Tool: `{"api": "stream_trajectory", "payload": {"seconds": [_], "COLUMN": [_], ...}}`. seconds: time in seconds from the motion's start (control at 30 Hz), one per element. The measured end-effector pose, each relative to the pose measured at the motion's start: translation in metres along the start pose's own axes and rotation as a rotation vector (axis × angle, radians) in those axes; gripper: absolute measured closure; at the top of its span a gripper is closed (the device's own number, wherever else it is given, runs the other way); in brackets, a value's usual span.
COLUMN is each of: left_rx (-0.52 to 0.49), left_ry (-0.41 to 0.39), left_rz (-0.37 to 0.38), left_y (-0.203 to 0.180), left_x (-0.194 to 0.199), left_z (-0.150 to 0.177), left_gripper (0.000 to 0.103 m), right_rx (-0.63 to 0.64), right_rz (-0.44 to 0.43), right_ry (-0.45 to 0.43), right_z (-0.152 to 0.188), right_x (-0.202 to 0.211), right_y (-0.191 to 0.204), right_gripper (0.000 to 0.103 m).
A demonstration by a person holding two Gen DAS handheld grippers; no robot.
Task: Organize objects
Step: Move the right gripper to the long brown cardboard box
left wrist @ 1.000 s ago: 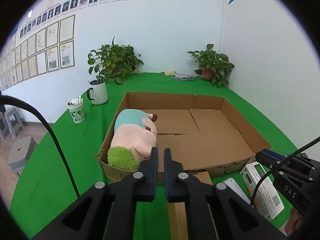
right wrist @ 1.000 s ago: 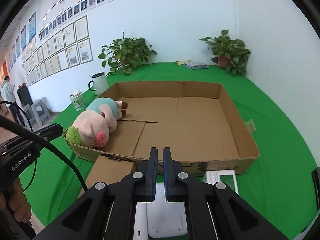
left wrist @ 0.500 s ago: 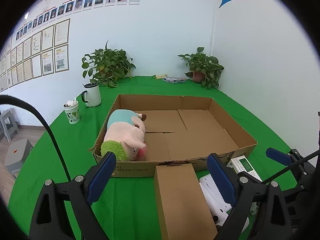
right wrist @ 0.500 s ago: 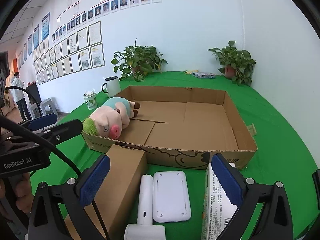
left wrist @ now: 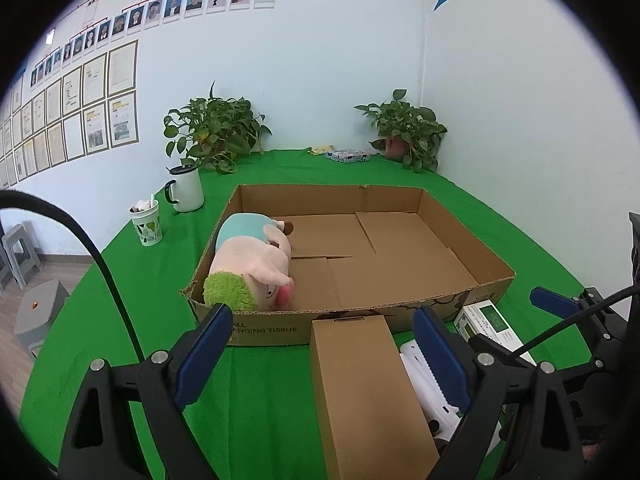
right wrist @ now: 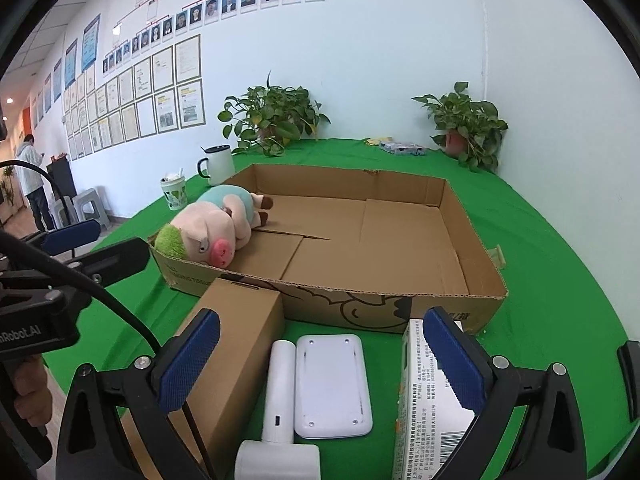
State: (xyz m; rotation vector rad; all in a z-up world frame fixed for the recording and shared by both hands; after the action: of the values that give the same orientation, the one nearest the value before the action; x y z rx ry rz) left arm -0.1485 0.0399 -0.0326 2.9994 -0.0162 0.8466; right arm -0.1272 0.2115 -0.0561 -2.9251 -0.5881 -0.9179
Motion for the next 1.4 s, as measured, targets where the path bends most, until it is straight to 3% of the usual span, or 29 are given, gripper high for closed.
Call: {"api": "stream_trajectory", "payload": {"seconds": [0.1, 0.13, 0.2, 0.23, 0.27, 0.3, 0.37, 0.4, 0.47, 0.5, 0.53, 0.57, 0.6, 0.9, 1.07, 1.13, 1.3, 1.4], "left_rx": [0.001, -0.001, -0.002, -0.001, 0.0, -0.001, -0.001, 0.004, 0.02, 0.027, 0.033, 0.042, 0.057, 0.088, 0.089, 0.1, 0.129, 0.14], "left_ry": [0.015, 0.019, 0.035, 0.045, 0.054, 0.065, 0.091, 0.094, 0.089, 0.083, 0.07, 0.057, 0.04, 0.067, 0.105, 0.104, 0.08, 0.113], "left_rz": [0.005, 0.006, 0.014, 0.02, 0.028, 0.032, 0.01, 0.007, 0.002, -0.004, 0.002, 0.012, 0.016, 0.08, 0.112, 0.111, 0.08, 0.077], "left_y": [0.001, 0.002, 0.002, 0.003, 0.003, 0.003, 0.006, 0.008, 0.012, 0.013, 0.014, 0.015, 0.016, 0.023, 0.03, 0.039, 0.068, 0.074], "left_x": [-0.003, -0.005, -0.008, -0.009, -0.011, -0.014, -0.019, -0.021, -0.02, -0.019, -0.018, -0.016, -0.014, -0.014, -0.016, -0.013, -0.004, -0.006], "left_z": [0.004, 0.005, 0.008, 0.01, 0.011, 0.013, 0.017, 0.019, 0.019, 0.019, 0.018, 0.017, 0.016, 0.02, 0.029, 0.026, 0.019, 0.028], "left_gripper": [0.013, 0.014, 0.025, 0.03, 0.044, 0.065, 0.086, 0.086, 0.083, 0.068, 0.056, 0.034, 0.024, 0.024, 0.024, 0.024, 0.024, 0.024], "right_rx": [-0.02, -0.026, -0.022, -0.012, -0.003, -0.003, -0.023, -0.031, -0.042, -0.051, -0.057, -0.059, -0.056, 0.001, 0.079, 0.091, 0.148, 0.097], "right_rz": [-0.007, -0.01, 0.008, 0.032, 0.059, 0.065, 0.041, 0.041, 0.036, 0.02, 0.013, 0.012, 0.012, -0.064, -0.125, -0.204, -0.58, -0.774], "right_ry": [0.017, 0.02, 0.03, 0.039, 0.048, 0.049, 0.047, 0.047, 0.038, 0.021, 0.009, 0.008, 0.011, 0.0, 0.036, 0.056, 0.054, 0.052], "right_z": [0.004, 0.004, 0.006, 0.007, 0.009, 0.009, 0.01, 0.01, 0.01, 0.009, 0.009, 0.009, 0.008, 0.012, 0.024, 0.028, 0.02, 0.016], "right_x": [-0.005, -0.006, -0.008, -0.01, -0.013, -0.014, -0.016, -0.017, -0.019, -0.019, -0.017, -0.018, -0.019, -0.019, -0.016, -0.01, 0.033, 0.045], "right_y": [-0.003, -0.004, -0.006, -0.008, -0.01, -0.011, -0.011, -0.012, -0.014, -0.014, -0.014, -0.014, -0.014, -0.002, 0.013, 0.027, 0.1, 0.125], "right_gripper": [0.002, 0.007, 0.036, 0.064, 0.08, 0.081, 0.078, 0.071, 0.011, 0.002, 0.001, 0.001, 0.001, 0.001, 0.001, 0.001, 0.001, 0.001]}}
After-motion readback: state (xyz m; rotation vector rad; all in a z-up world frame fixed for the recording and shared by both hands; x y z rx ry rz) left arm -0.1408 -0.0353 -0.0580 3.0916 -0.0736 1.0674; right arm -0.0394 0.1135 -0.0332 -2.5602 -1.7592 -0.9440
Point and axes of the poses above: each gripper's, at about its wrist camera, not at the fingertips, and x roughly against the way its jaws point, y to its left, z to its underside, the point moved 8 cm from there along -x, roughly the way its jaws point, and after that the axes turned 10 degrees about -z, right-handed, at the moved point
